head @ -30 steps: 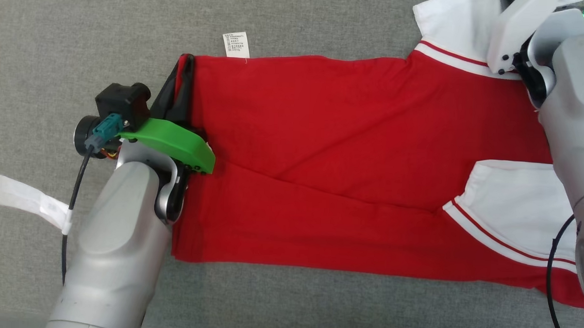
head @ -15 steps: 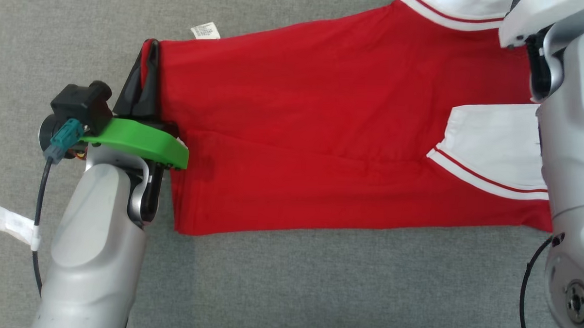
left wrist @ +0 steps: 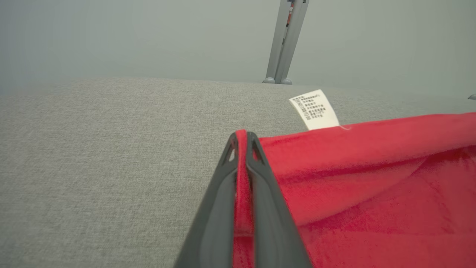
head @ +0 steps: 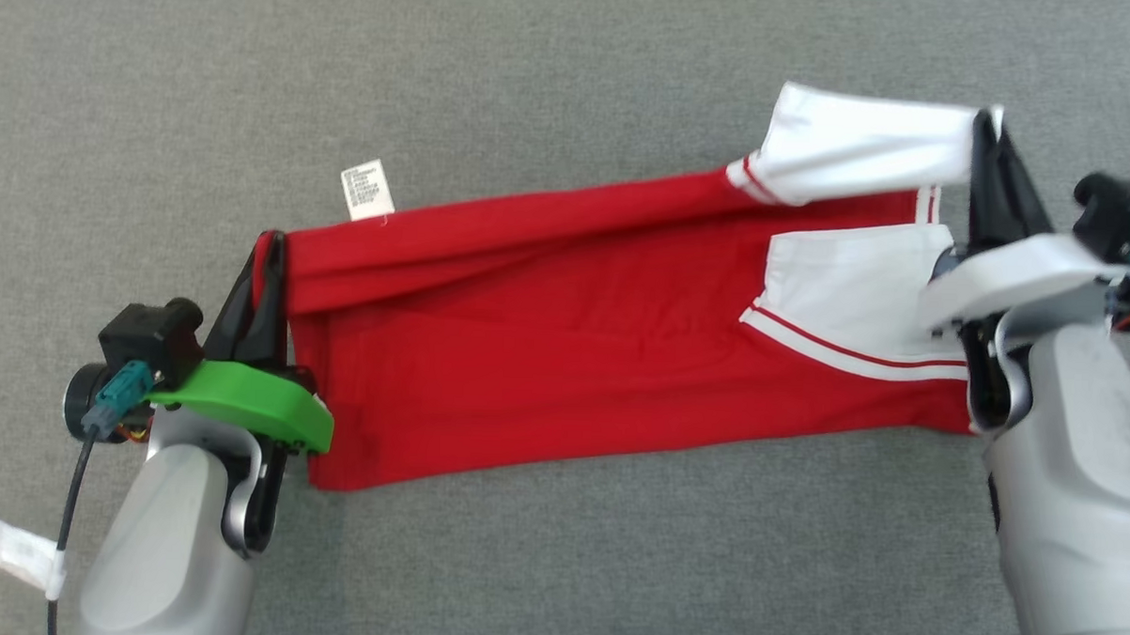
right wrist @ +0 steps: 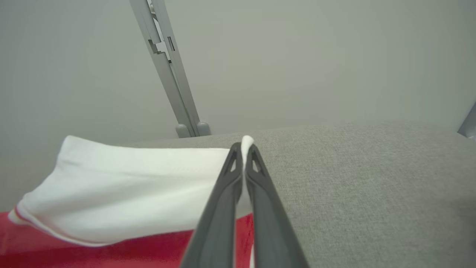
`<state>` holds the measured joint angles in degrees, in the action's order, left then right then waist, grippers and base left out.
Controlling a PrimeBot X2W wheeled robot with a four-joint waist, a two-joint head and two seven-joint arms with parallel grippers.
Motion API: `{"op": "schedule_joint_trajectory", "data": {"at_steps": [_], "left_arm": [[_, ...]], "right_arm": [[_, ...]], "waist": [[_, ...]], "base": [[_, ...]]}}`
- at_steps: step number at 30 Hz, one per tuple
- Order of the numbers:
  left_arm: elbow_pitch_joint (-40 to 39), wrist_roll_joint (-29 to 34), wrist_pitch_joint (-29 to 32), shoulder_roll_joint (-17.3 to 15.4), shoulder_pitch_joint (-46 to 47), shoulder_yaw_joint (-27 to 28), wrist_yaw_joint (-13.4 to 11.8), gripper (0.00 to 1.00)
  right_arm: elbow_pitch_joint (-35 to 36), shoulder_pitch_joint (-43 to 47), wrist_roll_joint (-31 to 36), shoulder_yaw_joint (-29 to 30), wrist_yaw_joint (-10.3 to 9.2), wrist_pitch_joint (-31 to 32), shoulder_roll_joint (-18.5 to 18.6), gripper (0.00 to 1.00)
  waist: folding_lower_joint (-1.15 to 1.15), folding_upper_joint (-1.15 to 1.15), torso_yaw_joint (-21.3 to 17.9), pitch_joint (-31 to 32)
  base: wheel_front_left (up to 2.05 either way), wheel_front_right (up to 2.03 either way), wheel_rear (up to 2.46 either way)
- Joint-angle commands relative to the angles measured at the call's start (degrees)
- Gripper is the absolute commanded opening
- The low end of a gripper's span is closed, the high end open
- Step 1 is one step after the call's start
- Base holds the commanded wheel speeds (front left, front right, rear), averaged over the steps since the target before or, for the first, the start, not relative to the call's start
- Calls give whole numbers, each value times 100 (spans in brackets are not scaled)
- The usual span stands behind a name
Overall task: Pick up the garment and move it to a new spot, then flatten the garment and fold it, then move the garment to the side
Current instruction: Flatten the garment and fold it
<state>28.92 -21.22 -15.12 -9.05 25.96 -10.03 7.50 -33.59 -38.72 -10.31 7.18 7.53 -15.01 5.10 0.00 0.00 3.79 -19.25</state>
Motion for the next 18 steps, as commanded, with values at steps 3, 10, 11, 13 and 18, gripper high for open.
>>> {"op": "schedule_joint_trajectory", "data": {"at_steps": [3,10,11,13,18], "left_arm": [[57,-40,0,-94,-344,36,-8,0],[205,-37,-1,-9,-860,45,-8,100],[131,-11,-1,52,-951,177,-8,100],[22,66,0,172,-1131,418,-8,100],[-359,315,-1,464,-1500,976,-8,100]], "right_arm": [[40,538,-230,-148,-10,-20,-10,0],[-674,996,-519,-400,-9,12,-9,100],[-765,982,-549,-410,-9,5,32,100],[-846,979,-616,-385,-9,-6,64,100],[-799,898,-637,-385,-9,-15,168,100]], "waist": [[0,0,-279,396],[0,0,-302,511],[0,0,-276,524],[0,0,-230,548],[0,0,-127,610]], "base": [[0,0,0],[0,0,0],[0,0,0],[0,0,0],[0,0,0]]}}
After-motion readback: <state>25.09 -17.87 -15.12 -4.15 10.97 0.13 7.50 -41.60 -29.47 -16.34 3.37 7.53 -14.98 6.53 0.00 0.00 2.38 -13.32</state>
